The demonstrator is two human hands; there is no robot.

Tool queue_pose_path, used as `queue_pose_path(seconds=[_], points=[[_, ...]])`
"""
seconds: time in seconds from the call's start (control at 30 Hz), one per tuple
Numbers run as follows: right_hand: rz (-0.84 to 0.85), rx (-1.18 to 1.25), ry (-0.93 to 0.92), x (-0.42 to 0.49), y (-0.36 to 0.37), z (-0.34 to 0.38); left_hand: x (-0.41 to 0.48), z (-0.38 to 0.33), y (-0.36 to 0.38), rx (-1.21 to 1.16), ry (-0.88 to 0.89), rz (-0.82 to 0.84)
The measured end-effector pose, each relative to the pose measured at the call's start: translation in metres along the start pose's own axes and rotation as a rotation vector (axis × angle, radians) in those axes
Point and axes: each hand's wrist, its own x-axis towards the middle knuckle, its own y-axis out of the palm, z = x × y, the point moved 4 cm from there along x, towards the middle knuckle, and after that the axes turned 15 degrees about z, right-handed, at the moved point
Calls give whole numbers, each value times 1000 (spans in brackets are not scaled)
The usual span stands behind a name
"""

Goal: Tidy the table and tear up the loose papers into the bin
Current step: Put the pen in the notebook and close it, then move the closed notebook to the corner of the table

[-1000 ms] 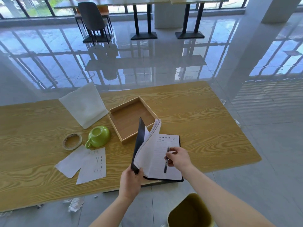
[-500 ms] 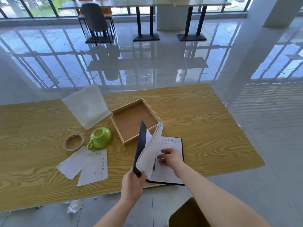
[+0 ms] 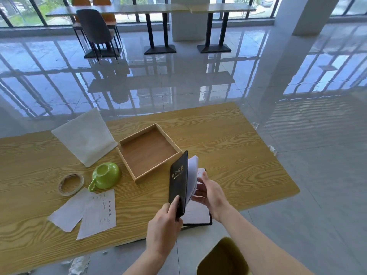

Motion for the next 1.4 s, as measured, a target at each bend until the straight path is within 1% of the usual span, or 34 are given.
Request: queue_pose_path(seconds=[0.07, 0.1, 0.2, 0.3, 0.37, 0.53, 0.7, 0.9, 1.07, 1.27, 1.4], points=[[51, -97, -6, 1, 6, 7, 3, -3, 5, 53, 25, 41], [37, -149, 0, 0, 7, 9, 4, -5, 8, 81, 55, 75], [-68, -391, 3, -1, -3, 11, 6, -5, 20, 165, 134, 159], [-137, -530, -8, -3, -14, 8, 9, 1, 29, 181, 125, 208], [-185, -621, 18, -4, -20, 6, 12, 3, 33, 188, 98, 237], [-300, -803, 146, -5, -36, -5, 24, 10, 38, 79, 26, 282], [-345, -1005, 219, -1, -37, -17, 33, 11, 39, -4, 29, 261], [-387, -1167, 293, 0, -34, -19, 44, 14, 33, -167, -94, 227], [-394, -1208, 344, -9, -39, -26, 49, 23, 32, -218, -211, 247], [-397, -1065, 311, -12, -39, -37, 51, 24, 34, -288, -255, 258], [-415, -1031, 288, -12, -37, -37, 55, 24, 28, -361, -281, 237]])
